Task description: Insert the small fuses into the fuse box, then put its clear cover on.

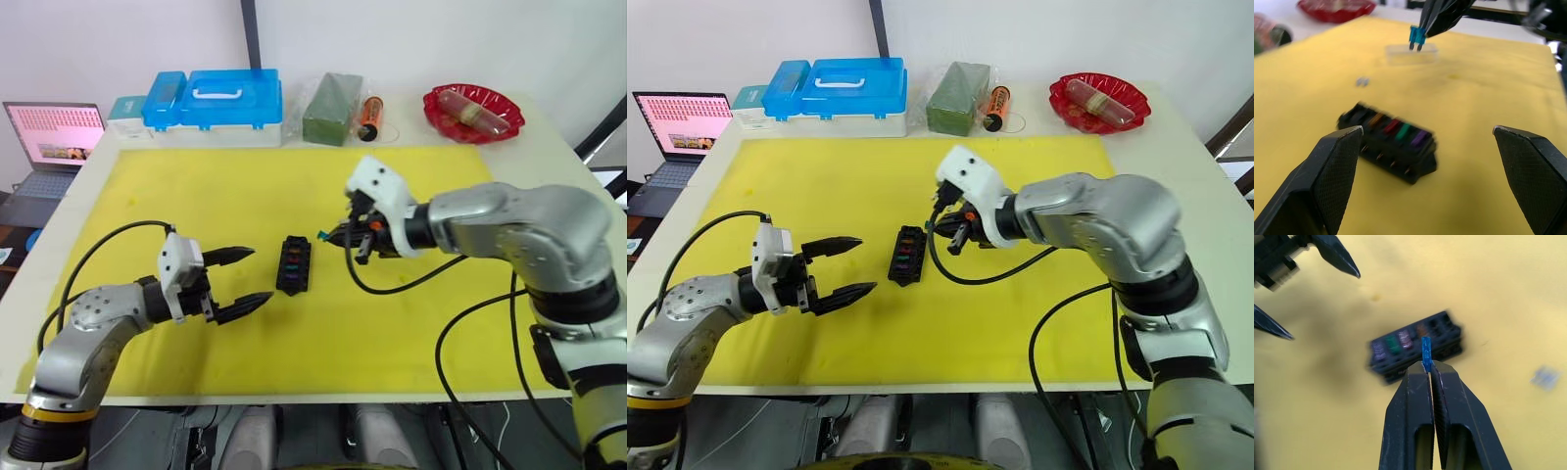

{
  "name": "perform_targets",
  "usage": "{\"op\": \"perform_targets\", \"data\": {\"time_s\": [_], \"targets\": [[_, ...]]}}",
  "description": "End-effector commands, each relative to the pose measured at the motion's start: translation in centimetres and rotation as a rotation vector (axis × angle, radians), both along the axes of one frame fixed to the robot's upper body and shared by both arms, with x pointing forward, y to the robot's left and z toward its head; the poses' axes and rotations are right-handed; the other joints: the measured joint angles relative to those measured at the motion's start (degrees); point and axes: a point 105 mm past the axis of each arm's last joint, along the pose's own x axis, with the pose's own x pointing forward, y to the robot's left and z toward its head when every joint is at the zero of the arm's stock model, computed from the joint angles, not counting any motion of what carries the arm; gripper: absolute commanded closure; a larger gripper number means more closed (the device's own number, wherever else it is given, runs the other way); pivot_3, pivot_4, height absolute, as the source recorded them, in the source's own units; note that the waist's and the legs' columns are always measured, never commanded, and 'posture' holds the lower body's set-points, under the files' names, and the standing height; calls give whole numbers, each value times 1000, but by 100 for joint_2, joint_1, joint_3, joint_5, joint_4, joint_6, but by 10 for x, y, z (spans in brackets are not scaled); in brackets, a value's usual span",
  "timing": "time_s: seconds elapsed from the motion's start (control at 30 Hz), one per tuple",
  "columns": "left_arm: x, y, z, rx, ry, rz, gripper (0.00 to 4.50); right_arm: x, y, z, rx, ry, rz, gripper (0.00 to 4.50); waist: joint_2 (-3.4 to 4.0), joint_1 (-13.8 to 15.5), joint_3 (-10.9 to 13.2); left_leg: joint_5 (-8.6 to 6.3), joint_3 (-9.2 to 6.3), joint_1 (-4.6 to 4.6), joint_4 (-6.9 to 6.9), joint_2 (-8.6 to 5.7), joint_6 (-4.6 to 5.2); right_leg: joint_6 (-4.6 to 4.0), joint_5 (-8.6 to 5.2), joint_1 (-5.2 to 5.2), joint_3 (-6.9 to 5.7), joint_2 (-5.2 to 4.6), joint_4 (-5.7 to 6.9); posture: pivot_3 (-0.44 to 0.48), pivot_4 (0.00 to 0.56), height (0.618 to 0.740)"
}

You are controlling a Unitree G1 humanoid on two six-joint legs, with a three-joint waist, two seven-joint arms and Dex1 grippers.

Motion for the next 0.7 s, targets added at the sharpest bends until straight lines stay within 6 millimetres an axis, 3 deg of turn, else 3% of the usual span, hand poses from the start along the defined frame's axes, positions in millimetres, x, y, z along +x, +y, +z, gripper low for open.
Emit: {"op": "perform_targets", "data": {"time_s": [0.03,0.33,0.7], "targets": [[7,-4,6,-33,-13,18,0,11,10,12,17,-77,44,4454,0,0,0,0,1,0,4,0,0,0,0,0,2,0,1,0,150,740],[48,-12,7,-8,-27,-8,0,22,33,3,-56,-135,142,4454,0,-16,0,0,-2,3,7,0,0,-1,5,0,0,5,7,0,150,740],[58,-15,5,58,-46,-70,0,29,37,-13,-105,-117,172,4454,0,-10,0,0,-3,2,5,0,0,-1,6,-7,0,4,14,0,150,740]]}}
